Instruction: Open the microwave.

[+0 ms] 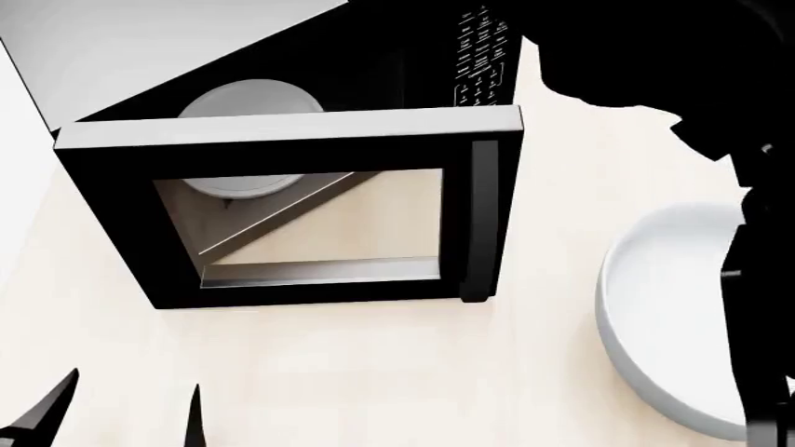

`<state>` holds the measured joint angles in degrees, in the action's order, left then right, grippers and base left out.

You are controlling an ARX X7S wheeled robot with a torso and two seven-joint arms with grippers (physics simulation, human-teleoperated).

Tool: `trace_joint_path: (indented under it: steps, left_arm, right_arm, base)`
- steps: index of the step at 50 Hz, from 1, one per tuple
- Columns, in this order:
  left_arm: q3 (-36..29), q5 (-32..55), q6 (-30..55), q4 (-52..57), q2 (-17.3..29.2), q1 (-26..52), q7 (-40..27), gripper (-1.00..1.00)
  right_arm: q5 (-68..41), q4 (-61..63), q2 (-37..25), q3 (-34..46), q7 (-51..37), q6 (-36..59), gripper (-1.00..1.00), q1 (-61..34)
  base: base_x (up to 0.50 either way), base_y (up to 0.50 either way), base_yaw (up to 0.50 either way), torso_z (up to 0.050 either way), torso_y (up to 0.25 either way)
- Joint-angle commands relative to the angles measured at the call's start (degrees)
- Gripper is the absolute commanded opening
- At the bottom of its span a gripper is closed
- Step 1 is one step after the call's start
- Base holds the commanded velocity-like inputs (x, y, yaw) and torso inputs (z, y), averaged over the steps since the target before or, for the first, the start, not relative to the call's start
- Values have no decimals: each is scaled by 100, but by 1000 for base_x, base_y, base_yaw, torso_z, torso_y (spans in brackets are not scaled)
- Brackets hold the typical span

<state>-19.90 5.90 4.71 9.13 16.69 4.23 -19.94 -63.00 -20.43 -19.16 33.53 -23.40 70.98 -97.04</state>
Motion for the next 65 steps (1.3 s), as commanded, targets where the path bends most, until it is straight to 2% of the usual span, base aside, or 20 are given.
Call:
trace_joint_path:
  steps: [1,40,65]
  left_arm:
    - [-19,16,-31,-49,8,0,-16,100]
    - [-44,84,-32,52,90,-59,-94,100]
    - [-105,90,-41,94,110,-71,-141,100]
  right_arm:
    - [512,-1260,296,539,664,-320,100,-275]
    - [916,-2205,624,1020,1184,-838,100,16]
    - [585,-1461,343,892,799,-399,100,326]
  base:
    - [0,0,0,0,0]
    - [0,0,0,0,0]
    - [0,0,0,0,0]
